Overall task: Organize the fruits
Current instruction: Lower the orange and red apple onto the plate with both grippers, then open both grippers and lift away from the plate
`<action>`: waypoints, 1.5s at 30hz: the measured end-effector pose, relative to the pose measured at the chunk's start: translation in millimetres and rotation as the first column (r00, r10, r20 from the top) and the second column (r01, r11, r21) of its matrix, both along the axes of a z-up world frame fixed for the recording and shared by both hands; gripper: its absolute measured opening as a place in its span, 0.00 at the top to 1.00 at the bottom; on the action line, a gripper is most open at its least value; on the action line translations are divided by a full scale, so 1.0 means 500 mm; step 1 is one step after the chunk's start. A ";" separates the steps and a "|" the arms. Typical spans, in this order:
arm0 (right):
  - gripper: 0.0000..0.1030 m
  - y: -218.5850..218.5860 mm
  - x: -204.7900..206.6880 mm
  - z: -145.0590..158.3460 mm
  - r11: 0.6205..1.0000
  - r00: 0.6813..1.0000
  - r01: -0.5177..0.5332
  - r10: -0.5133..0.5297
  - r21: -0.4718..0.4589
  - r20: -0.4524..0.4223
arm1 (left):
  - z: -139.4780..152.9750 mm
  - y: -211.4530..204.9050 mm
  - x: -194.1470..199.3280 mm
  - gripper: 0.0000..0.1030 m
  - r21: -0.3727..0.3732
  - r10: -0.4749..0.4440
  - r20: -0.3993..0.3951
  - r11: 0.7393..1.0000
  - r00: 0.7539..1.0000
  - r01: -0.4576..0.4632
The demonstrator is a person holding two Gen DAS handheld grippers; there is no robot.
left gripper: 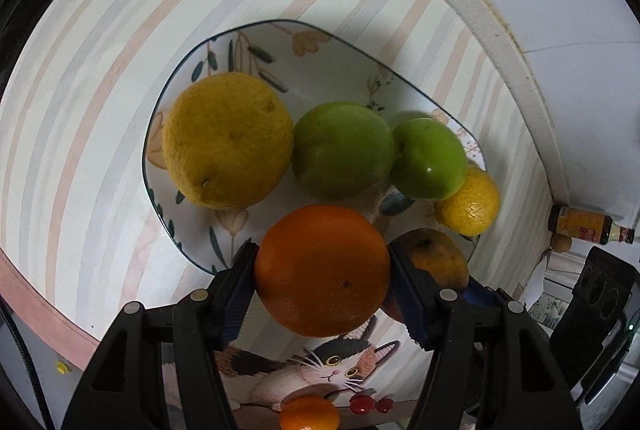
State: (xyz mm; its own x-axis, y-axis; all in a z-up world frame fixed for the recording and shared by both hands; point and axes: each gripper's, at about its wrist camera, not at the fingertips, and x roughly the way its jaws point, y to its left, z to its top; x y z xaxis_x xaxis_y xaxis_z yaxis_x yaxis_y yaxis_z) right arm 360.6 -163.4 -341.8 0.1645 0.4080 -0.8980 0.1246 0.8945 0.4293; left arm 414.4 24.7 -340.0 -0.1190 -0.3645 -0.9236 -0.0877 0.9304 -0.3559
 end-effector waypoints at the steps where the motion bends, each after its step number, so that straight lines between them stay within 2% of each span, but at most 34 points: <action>1: 0.33 -0.003 0.000 -0.006 1.000 1.000 0.006 -0.006 0.008 -0.014 | 0.001 0.005 0.000 0.40 -0.005 0.005 -0.005 1.000 1.000 -0.005; 2: 0.33 -0.007 0.000 -0.009 1.000 1.000 0.018 -0.018 0.022 -0.021 | -0.002 0.007 -0.001 0.40 -0.009 0.012 -0.008 1.000 1.000 -0.012; 5: 0.24 -0.020 0.001 -0.011 0.995 0.998 0.046 -0.043 0.086 -0.034 | -0.008 0.014 -0.004 0.39 -0.013 0.025 -0.011 1.000 1.000 -0.026; 6: 0.21 -0.023 0.000 -0.009 0.994 0.998 0.053 -0.049 0.094 -0.037 | -0.009 0.017 -0.006 0.31 -0.020 0.031 -0.012 0.999 0.999 -0.031; 8: 0.21 -0.026 0.000 -0.003 0.995 0.998 0.056 -0.053 0.082 -0.035 | -0.002 0.028 -0.010 0.20 -0.042 0.052 0.003 0.998 0.999 -0.052; 10: 0.20 -0.027 -0.004 0.008 0.996 0.998 0.054 -0.052 0.068 -0.032 | 0.009 0.033 -0.010 0.19 -0.033 0.055 0.023 0.998 0.998 -0.054; 14: 0.15 -0.027 -0.015 0.038 0.999 0.999 0.050 -0.050 -0.013 -0.016 | 0.028 0.035 -0.013 0.19 -0.004 0.041 0.054 0.999 0.998 -0.041; 18: 0.10 -0.032 -0.038 0.073 0.988 0.999 0.050 -0.049 -0.149 0.010 | 0.056 0.033 -0.031 0.19 0.094 -0.002 0.119 0.996 0.993 -0.009; 20: 0.10 -0.029 -0.049 0.088 0.973 0.999 0.046 -0.043 -0.225 0.015 | 0.072 0.037 -0.046 0.19 0.157 -0.023 0.160 0.988 0.987 -0.002; 25: 0.10 -0.024 -0.071 0.112 0.943 0.999 0.037 -0.030 -0.331 0.024 | 0.105 0.037 -0.090 0.19 0.264 -0.092 0.240 0.964 0.966 0.026; 30: 0.10 -0.018 -0.097 0.139 0.931 0.999 0.024 -0.009 -0.363 0.043 | 0.139 0.039 -0.136 0.19 0.334 -0.143 0.293 0.942 0.945 0.039; 36: 0.10 -0.009 -0.151 0.198 0.920 0.995 0.024 0.015 -0.391 0.095 | 0.202 0.042 -0.209 0.19 0.368 -0.178 0.373 0.929 0.911 0.031; 41: 0.10 0.009 -0.202 0.267 0.917 0.986 0.013 0.054 -0.399 0.157 | 0.253 0.047 -0.253 0.19 0.349 -0.183 0.399 0.937 0.899 0.036; 45: 0.10 0.022 -0.242 0.313 0.915 0.979 0.009 0.074 -0.404 0.190 | 0.309 0.048 -0.291 0.19 0.346 -0.181 0.458 0.938 0.870 0.014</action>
